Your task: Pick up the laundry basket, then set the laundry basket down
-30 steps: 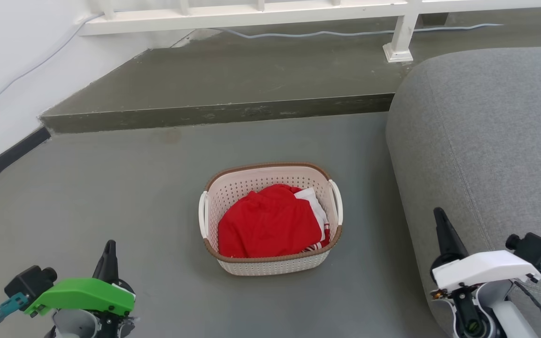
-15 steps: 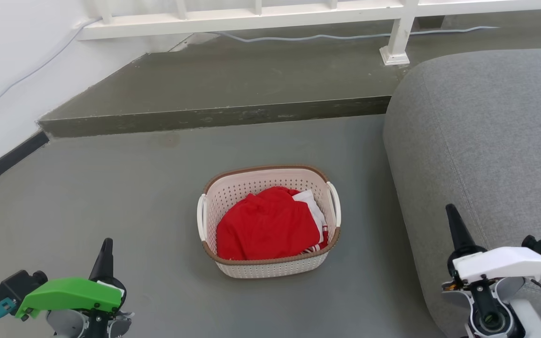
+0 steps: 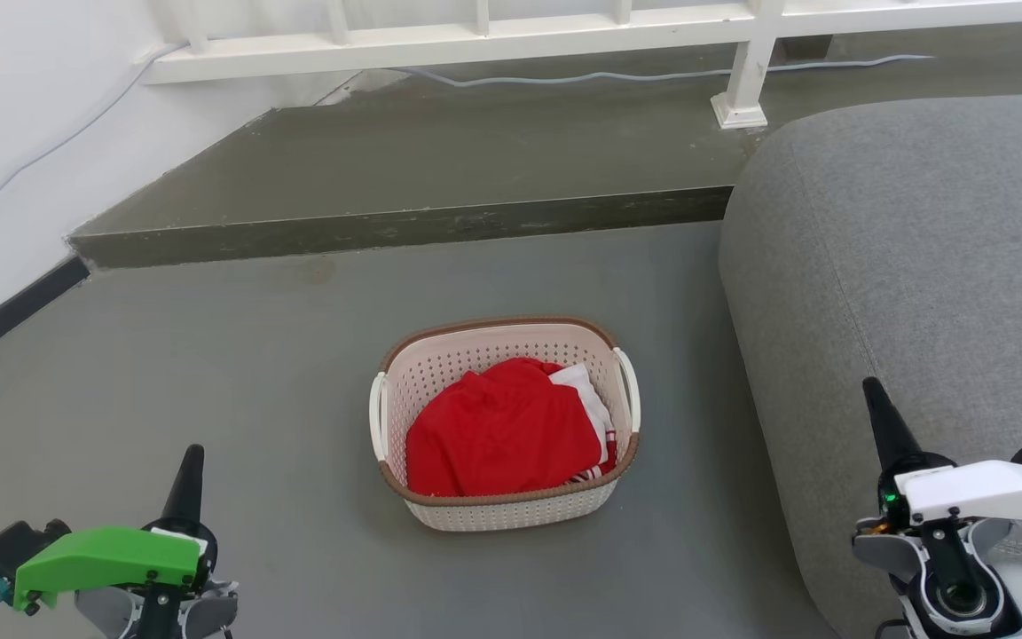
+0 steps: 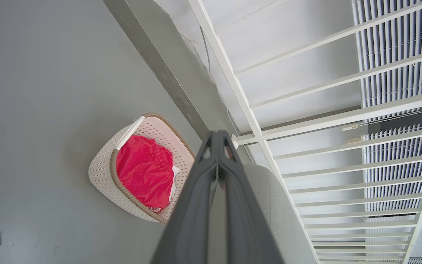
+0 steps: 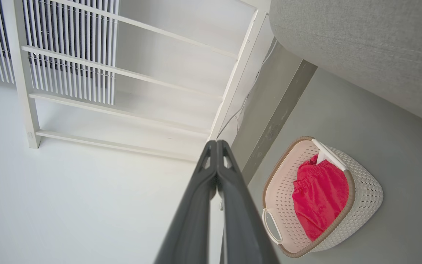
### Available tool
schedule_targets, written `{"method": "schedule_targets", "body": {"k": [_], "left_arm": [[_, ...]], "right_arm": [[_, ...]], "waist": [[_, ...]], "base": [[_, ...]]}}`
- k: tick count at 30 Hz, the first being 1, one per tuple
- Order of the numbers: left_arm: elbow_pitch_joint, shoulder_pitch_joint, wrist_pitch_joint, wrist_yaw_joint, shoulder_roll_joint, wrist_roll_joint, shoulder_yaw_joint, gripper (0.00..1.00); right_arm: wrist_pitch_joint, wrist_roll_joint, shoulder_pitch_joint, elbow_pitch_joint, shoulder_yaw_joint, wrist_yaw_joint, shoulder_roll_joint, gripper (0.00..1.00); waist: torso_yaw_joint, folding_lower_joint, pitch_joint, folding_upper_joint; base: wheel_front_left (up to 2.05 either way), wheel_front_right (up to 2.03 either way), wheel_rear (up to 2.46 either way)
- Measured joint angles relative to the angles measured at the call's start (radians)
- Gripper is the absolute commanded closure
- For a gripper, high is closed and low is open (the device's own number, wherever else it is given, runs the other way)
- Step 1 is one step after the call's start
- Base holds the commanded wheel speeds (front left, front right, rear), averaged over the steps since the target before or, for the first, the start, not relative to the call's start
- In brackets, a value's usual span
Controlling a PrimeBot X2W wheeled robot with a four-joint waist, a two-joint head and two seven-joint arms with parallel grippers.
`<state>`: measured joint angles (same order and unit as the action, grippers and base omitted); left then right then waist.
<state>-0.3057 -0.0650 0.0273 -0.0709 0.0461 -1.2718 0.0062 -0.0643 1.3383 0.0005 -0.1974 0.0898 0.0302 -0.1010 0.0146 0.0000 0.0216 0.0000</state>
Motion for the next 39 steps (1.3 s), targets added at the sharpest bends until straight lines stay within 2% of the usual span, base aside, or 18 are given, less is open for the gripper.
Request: {"method": "schedule_targets", "body": {"k": [29,39], "left_arm": [[0.024,-0.001,0.088,-0.051,-0.009,-0.319,0.081,1.0],[0.024,-0.001,0.088,-0.052,-0.009,-0.327,0.082,1.0]], "right_arm": [[0.067,0.366,-0.034,-0.037,-0.094,0.074,-0.019,1.0],[0.067,0.37,-0.037,-0.046,-0.096,0.075,-0.019,1.0]], "waist": [[-0.014,0.0,-0.018,0.0],[-0.014,0.0,-0.018,0.0]], "base": [[0.0,0.0,0.0],[0.0,0.0,0.0]]}}
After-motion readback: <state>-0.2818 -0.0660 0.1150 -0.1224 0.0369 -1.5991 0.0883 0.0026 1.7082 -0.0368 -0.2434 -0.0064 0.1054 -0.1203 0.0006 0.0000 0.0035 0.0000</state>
